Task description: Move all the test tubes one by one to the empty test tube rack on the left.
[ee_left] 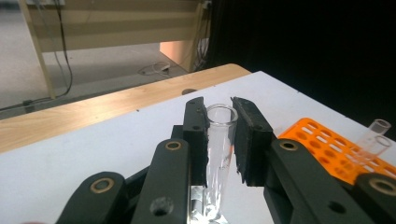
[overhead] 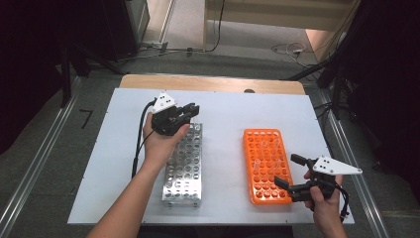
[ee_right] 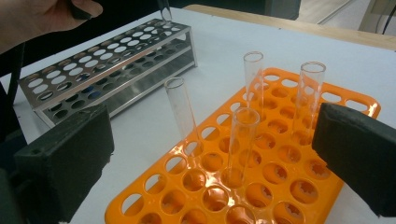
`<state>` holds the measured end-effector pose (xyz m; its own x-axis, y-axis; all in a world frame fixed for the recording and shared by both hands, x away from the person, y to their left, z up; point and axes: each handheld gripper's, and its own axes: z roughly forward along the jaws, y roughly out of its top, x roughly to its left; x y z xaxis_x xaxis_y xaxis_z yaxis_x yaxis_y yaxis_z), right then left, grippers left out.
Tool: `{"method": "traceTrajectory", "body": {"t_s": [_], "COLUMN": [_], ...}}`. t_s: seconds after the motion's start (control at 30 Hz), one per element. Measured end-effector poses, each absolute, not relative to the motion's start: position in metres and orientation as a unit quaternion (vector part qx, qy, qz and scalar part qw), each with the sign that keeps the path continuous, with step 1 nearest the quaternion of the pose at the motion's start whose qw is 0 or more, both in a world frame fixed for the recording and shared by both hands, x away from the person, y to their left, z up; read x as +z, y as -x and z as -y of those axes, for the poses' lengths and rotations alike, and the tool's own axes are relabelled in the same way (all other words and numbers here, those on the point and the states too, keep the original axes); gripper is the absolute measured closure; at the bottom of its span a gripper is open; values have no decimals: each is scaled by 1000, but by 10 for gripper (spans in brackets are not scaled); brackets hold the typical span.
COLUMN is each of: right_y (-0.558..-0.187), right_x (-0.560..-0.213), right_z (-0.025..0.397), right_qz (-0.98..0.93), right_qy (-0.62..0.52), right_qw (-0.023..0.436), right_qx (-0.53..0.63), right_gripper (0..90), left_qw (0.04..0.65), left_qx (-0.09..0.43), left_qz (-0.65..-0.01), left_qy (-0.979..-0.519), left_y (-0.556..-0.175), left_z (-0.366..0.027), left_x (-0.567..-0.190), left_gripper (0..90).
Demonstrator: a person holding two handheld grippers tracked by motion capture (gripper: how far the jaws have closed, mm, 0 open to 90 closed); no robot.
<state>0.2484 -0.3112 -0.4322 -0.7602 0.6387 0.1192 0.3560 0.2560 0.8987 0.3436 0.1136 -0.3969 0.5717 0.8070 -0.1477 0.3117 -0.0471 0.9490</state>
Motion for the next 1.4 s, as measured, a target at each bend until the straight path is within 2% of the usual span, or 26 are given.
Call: {"method": "traceTrajectory", "body": {"t_s": [0.5, 1.4], "right_y": [-249, -251], "right_x": [-434, -436], "right_z": [311, 313], "right_qz": [-781, -782], "right_qy": [-321, -325], "right_qw": [138, 139], "right_qx": [518, 514], "right_gripper": [0, 0], "left_qw": [532, 465], "left_qx": [229, 200], "left_qz": [-411, -422], "left_qy": [-704, -752], "left_y": [-353, -357], "left_z": [-106, -97], "left_x": [-411, -428], "left_gripper": [747, 737]}}
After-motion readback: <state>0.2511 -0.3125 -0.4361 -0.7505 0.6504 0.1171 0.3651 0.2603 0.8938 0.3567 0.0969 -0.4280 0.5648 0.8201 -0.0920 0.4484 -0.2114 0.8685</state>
